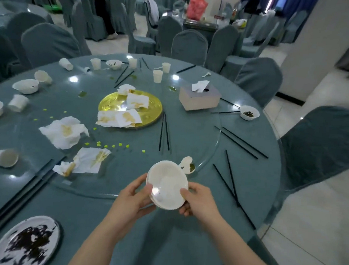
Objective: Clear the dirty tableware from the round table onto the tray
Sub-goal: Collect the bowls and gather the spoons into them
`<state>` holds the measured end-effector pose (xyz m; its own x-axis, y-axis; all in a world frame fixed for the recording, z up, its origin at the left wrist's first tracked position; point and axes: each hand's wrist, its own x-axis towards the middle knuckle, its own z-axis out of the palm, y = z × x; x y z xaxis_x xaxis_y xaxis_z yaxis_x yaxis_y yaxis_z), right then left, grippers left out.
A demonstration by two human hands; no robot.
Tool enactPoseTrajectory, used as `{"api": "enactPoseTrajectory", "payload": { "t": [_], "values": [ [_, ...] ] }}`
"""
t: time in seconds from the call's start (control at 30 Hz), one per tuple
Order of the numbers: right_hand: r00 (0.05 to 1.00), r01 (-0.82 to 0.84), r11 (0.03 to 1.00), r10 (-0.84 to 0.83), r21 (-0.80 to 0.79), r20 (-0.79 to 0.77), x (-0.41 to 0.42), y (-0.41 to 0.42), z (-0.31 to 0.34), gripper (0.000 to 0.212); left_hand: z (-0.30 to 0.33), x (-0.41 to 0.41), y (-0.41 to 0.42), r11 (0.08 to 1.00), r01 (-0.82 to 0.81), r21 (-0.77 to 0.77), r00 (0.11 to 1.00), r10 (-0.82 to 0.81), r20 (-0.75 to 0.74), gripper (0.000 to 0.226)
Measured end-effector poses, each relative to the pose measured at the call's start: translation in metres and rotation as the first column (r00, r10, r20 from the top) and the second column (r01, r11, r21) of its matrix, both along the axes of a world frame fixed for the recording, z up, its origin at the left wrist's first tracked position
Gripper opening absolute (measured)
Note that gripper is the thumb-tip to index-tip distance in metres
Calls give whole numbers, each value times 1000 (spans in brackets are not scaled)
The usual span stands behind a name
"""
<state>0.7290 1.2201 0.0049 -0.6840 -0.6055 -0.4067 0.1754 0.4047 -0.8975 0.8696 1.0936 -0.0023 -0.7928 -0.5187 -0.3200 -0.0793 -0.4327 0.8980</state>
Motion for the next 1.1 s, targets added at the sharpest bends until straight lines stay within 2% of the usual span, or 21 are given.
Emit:
{"api": "enactPoseTrajectory", "payload": {
  "t": [0.17,0.4,0.53,0.67,0.9,1.0,1.1],
  "values": [
    [968,238,971,-237,0,-87,14,67,13,15,4,-20,42,984,179,0,983,-179,-45,25],
    [880,438,899,-428,2,-205,32,205,44,17,24,-42,149,901,433,-20,900,-433,-57,26],
    [813,520,854,-502,-21,-295,46,297,63,21,38,-56,226,803,592,-60,801,-595,-66,35],
    [690,657,749,-644,-88,-331,70,420,76,18,51,-65,346,670,738,-82,664,-742,-89,43],
    [452,833,515,-844,-202,-288,110,644,84,19,71,-65,567,481,877,-9,473,-866,-162,50],
    [343,881,418,-887,-222,-310,117,709,85,26,67,-66,636,439,898,18,437,-888,-144,48],
    [319,888,401,-889,-224,-329,116,753,83,27,65,-71,683,429,901,68,434,-890,-137,45]
  ]
}}
